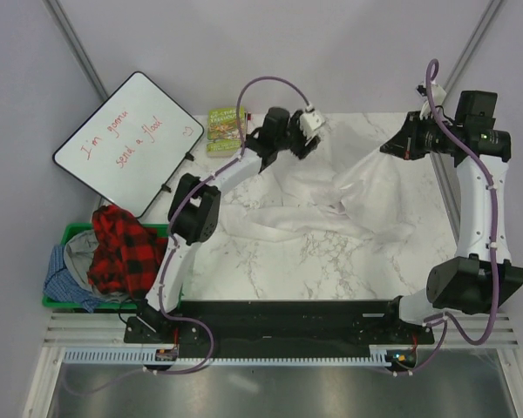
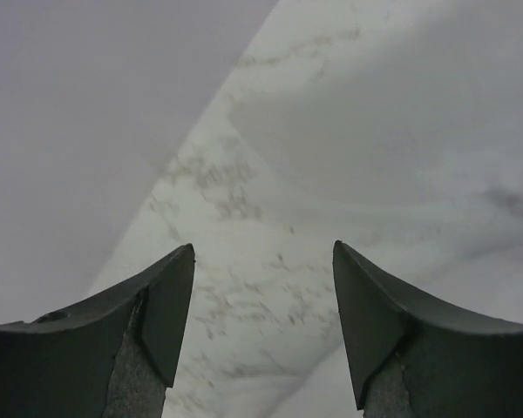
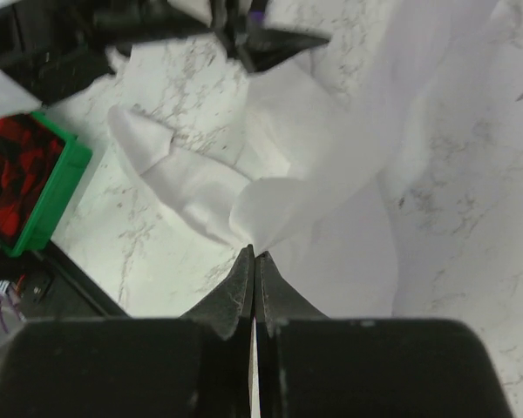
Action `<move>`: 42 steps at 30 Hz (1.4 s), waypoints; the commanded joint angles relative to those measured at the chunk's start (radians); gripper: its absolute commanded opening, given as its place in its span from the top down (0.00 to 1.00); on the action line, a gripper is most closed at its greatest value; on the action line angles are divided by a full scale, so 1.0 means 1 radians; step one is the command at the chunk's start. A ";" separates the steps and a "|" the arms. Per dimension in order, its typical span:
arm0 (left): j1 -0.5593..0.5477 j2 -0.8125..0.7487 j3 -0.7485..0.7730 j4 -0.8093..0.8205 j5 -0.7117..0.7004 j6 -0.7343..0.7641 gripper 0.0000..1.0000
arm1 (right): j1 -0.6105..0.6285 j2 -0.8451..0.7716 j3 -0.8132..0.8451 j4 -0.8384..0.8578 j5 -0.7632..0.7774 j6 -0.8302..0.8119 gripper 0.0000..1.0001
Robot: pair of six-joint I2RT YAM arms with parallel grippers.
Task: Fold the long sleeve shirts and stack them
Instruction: Flatten the shirt out
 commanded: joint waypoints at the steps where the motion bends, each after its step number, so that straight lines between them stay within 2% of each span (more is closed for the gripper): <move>1: 0.030 -0.297 -0.459 0.071 -0.044 0.045 0.30 | -0.011 0.056 0.028 0.221 0.094 0.101 1.00; 3: 0.036 -0.409 -0.683 0.096 0.044 0.102 0.36 | -0.016 0.076 0.015 0.281 0.134 0.121 1.00; 5: 0.036 -0.505 -0.761 0.038 0.121 0.188 0.42 | -0.022 0.086 -0.011 0.338 0.154 0.144 1.00; 6: 0.036 -0.512 -0.772 -0.073 0.143 0.212 0.52 | -0.024 0.090 -0.021 0.356 0.173 0.150 1.00; 8: 0.034 -0.525 -0.799 -0.096 0.173 0.258 0.58 | -0.028 0.098 -0.041 0.390 0.178 0.163 1.00; 10: 0.030 -0.528 -0.833 -0.094 0.175 0.286 0.59 | -0.034 0.106 -0.049 0.404 0.190 0.167 1.00; 12: 0.028 -0.525 -0.825 -0.083 0.155 0.262 0.53 | -0.039 0.113 -0.048 0.409 0.194 0.166 1.00; 15: 0.036 -0.542 -0.815 -0.070 0.161 0.210 0.50 | -0.040 0.123 -0.052 0.407 0.201 0.152 1.00; 17: 0.033 -0.580 -0.816 -0.121 0.239 0.249 0.53 | -0.042 0.129 -0.061 0.413 0.226 0.144 1.00; 18: 0.030 -0.592 -0.822 -0.161 0.270 0.269 0.60 | -0.042 0.133 -0.063 0.418 0.233 0.143 1.00; 20: -0.012 -0.608 -0.838 -0.262 0.270 0.382 0.69 | -0.045 0.141 -0.066 0.427 0.243 0.144 1.00; 21: -0.054 -0.626 -0.886 -0.275 0.244 0.495 0.73 | -0.045 0.145 -0.068 0.432 0.246 0.149 1.00; 23: -0.082 -0.646 -0.958 -0.278 0.204 0.576 0.77 | -0.047 0.152 -0.071 0.453 0.262 0.158 1.00; 29: -0.134 -0.615 -0.956 -0.290 0.158 0.682 0.79 | -0.045 0.161 -0.080 0.465 0.249 0.170 1.00; 34: -0.144 -0.519 -0.905 -0.255 0.098 0.688 0.79 | -0.045 0.156 -0.086 0.462 0.233 0.169 1.00; 37: -0.139 -0.473 -0.873 -0.254 0.065 0.717 0.75 | -0.045 0.152 -0.091 0.459 0.220 0.166 1.00; 42: -0.121 -0.388 -0.804 -0.228 0.022 0.719 0.62 | -0.045 0.139 -0.094 0.444 0.215 0.144 1.00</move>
